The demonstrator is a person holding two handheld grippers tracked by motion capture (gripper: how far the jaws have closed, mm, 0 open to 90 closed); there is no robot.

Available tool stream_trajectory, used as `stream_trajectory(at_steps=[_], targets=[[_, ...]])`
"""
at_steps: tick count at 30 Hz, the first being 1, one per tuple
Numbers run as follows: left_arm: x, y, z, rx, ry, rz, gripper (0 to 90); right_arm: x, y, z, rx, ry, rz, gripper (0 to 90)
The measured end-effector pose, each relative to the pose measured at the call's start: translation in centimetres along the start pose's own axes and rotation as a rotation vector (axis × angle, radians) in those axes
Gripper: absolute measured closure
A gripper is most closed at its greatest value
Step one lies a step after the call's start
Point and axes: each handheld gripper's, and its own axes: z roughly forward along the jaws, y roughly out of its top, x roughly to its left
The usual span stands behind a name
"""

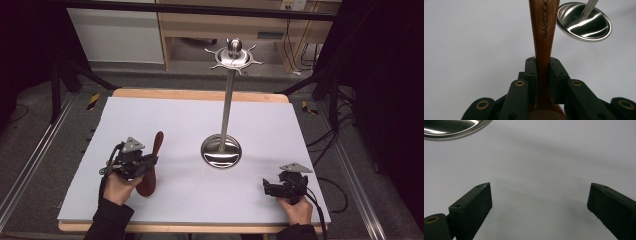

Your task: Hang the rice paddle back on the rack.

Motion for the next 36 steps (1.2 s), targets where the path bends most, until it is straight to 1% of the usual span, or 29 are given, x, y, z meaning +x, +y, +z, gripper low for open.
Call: stream_trajectory(at_steps=[2,8,11,12,13,14,15,17,20,23,26,30,33,36], targets=[[0.2,0.1,-0.5,-0.026,0.003,-0.002,77.8,0.0,0.0,0.0,0.001,0.001,-0.001,6.4],[0.3,0.2,-1.9,-0.125,0.023,-0.007,77.9,0.0,0.0,0.0,0.002,-0.001,-0.005,6.5],[0.3,0.3,-2.5,-0.154,0.021,-0.005,77.9,0.0,0.0,0.0,0.001,0.0,0.002,6.5],[0.3,0.3,-2.5,-0.154,0.021,-0.005,77.9,0.0,0.0,0.0,0.001,0.0,0.002,6.5],[0.2,0.4,-2.8,-0.188,0.011,-0.018,77.9,0.0,0.0,0.0,0.001,0.0,-0.003,6.5],[0.2,0.4,-3.0,-0.193,0.006,-0.018,77.9,0.0,0.0,0.0,0.001,-0.002,-0.004,6.5],[0.2,0.5,-3.2,-0.211,0.005,-0.02,77.9,0.0,0.0,0.0,0.0,-0.002,-0.004,6.5],[0.0,0.5,-3.5,-0.226,0.01,-0.012,77.8,0.1,0.0,0.0,0.001,-0.004,-0.003,6.6],[-0.3,0.8,-3.8,-0.247,0.003,-0.006,77.8,0.1,0.0,-0.1,-0.007,-0.006,-0.005,6.7],[-0.5,1.0,-4.1,-0.266,0.007,0.004,77.8,0.0,0.0,0.0,-0.006,-0.008,-0.008,6.7],[-0.6,1.2,-4.6,-0.282,0.005,0.008,77.8,0.1,0.0,0.1,-0.003,-0.009,-0.006,6.7],[-0.7,1.4,-5.2,-0.318,0.009,0.012,77.8,0.1,0.0,0.0,-0.003,-0.01,-0.007,6.8],[-0.9,1.5,-5.5,-0.329,0.005,0.017,77.8,0.0,0.0,0.0,-0.011,-0.016,-0.015,6.8],[-1.1,1.6,-5.6,-0.331,-0.004,0.023,77.8,-0.1,0.0,-0.1,-0.018,-0.013,-0.003,6.8]])
